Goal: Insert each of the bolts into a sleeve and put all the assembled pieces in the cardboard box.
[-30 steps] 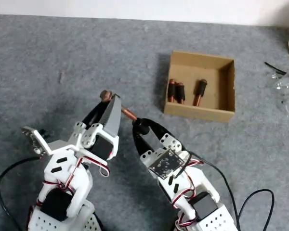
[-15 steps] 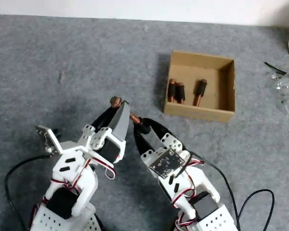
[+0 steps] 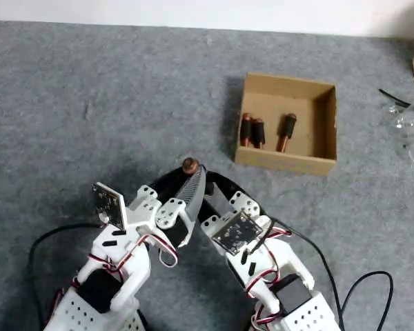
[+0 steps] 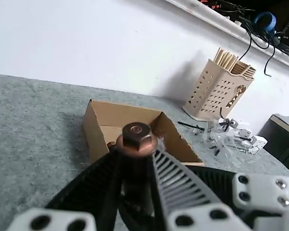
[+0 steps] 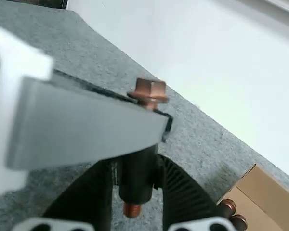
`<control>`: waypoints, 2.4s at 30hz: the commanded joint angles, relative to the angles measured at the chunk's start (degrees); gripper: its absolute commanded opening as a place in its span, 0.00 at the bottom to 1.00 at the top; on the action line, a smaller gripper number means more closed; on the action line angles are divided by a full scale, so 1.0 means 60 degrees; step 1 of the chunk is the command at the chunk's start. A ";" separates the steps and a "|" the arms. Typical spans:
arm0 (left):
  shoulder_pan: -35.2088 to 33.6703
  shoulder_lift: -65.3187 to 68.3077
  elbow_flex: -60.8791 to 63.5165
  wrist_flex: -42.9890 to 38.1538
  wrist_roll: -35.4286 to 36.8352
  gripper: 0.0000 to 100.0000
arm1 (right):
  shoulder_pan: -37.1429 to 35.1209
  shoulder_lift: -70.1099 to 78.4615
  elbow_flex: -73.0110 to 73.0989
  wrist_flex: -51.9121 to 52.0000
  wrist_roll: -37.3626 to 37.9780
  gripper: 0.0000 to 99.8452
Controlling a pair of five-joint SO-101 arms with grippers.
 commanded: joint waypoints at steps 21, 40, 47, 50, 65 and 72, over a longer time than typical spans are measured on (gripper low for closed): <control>-0.4198 -0.0007 -0.0740 0.0293 0.3751 0.36 | 0.0315 -0.0212 0.1267 -0.0227 0.0088 0.01; -0.2762 -0.0007 0.0505 0.0308 -0.0322 0.11 | 0.1326 -0.0212 0.1253 -0.0535 0.0015 0.01; -0.3158 -0.0007 0.0505 0.0586 -0.0996 0.01 | 0.1590 -0.0154 0.1253 -0.0535 0.0015 0.01; -0.3260 -0.0007 0.0505 0.0674 -0.1026 0.01 | 0.2220 -0.0154 0.1253 -0.0813 -0.0484 0.01; -0.4330 -0.0007 0.0505 0.1363 -0.4762 0.01 | 0.3553 -0.0183 0.1253 -0.0974 -0.1143 0.01; -0.4330 -0.0007 0.0505 0.1348 -0.4777 0.01 | 0.3963 -0.0110 0.0916 -0.0505 -0.0952 0.01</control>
